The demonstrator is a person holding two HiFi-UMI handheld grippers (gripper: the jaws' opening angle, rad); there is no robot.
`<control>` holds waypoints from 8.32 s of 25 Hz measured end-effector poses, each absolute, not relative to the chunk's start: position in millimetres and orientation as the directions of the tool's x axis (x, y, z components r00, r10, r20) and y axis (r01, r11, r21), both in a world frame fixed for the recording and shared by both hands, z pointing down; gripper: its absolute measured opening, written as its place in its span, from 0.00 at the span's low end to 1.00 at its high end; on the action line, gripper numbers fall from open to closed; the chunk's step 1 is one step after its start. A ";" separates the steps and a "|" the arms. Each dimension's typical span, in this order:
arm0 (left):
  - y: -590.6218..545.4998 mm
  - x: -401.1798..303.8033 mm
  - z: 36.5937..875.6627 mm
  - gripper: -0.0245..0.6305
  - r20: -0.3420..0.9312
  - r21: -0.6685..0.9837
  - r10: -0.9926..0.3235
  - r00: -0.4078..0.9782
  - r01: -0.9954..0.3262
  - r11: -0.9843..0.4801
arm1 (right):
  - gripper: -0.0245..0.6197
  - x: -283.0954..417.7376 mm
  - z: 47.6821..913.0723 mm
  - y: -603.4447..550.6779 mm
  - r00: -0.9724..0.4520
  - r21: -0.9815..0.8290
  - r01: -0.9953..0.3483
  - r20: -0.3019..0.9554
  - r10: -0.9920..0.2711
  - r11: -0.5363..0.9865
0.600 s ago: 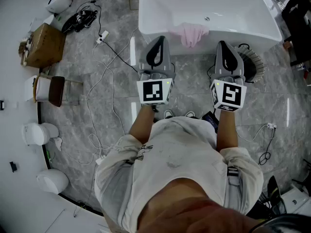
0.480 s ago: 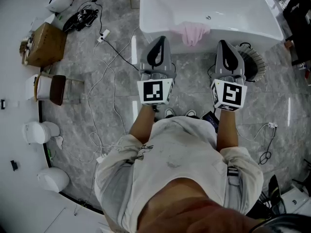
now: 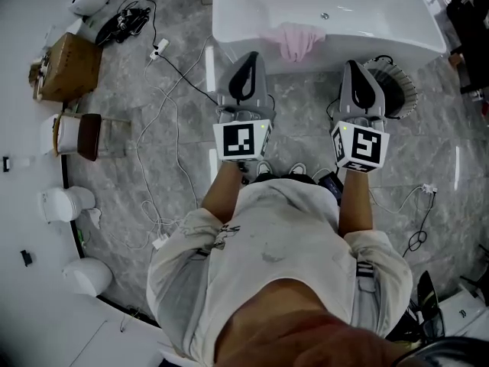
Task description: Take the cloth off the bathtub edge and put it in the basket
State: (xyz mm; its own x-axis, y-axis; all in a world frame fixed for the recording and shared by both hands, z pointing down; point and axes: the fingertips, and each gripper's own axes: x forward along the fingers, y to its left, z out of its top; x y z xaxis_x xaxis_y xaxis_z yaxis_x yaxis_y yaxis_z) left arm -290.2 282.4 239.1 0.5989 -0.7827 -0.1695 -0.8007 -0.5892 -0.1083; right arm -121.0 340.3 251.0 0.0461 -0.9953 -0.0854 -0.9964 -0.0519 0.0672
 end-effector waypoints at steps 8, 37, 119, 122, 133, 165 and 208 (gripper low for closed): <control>291.1 -257.7 259.3 0.04 -0.132 -0.119 -0.783 0.608 -0.794 -0.596 | 0.04 -85.1 278.3 349.1 0.054 0.021 -0.998 -0.051 -0.997 -0.056; 67.9 -216.0 276.8 0.04 -0.118 -0.045 -0.775 0.620 -0.783 -0.620 | 0.04 -56.0 298.8 119.8 0.046 0.100 -0.994 0.022 -0.999 -0.043; -274.3 -122.8 330.9 0.04 -0.098 -0.024 -0.835 0.541 -0.841 -0.541 | 0.04 17.2 399.5 -238.3 -0.153 0.047 -0.984 0.256 -0.955 0.170; -270.6 -137.5 356.2 0.04 -0.073 -0.040 -0.841 0.537 -0.844 -0.535 | 0.04 -2.7 440.8 -233.7 -0.189 0.018 -0.978 0.327 -0.926 0.206; -267.4 -162.6 448.3 0.04 0.030 0.020 -0.840 0.543 -0.840 -0.542 | 0.11 -61.0 598.7 -205.6 -0.398 -0.114 -0.907 0.544 -0.738 0.405; -249.6 -193.1 559.0 0.04 0.228 0.125 -0.817 0.530 -0.848 -0.516 | 0.74 -103.4 866.2 -95.8 -0.182 0.007 -0.312 0.981 -0.067 0.950; -248.2 -182.5 405.5 0.04 0.030 0.033 -0.865 0.500 -0.866 -0.499 | 0.22 -60.2 611.3 -163.6 -0.319 -0.001 -0.866 0.772 -0.550 0.501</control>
State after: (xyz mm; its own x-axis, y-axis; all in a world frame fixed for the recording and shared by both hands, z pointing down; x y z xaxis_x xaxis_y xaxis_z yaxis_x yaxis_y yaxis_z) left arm -182.5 -248.2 405.5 0.5003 -0.8653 0.0304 -0.8658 -0.4993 0.0331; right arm -60.2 -163.6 611.3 -0.3193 -0.5497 0.7719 -0.8656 0.5007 -0.0015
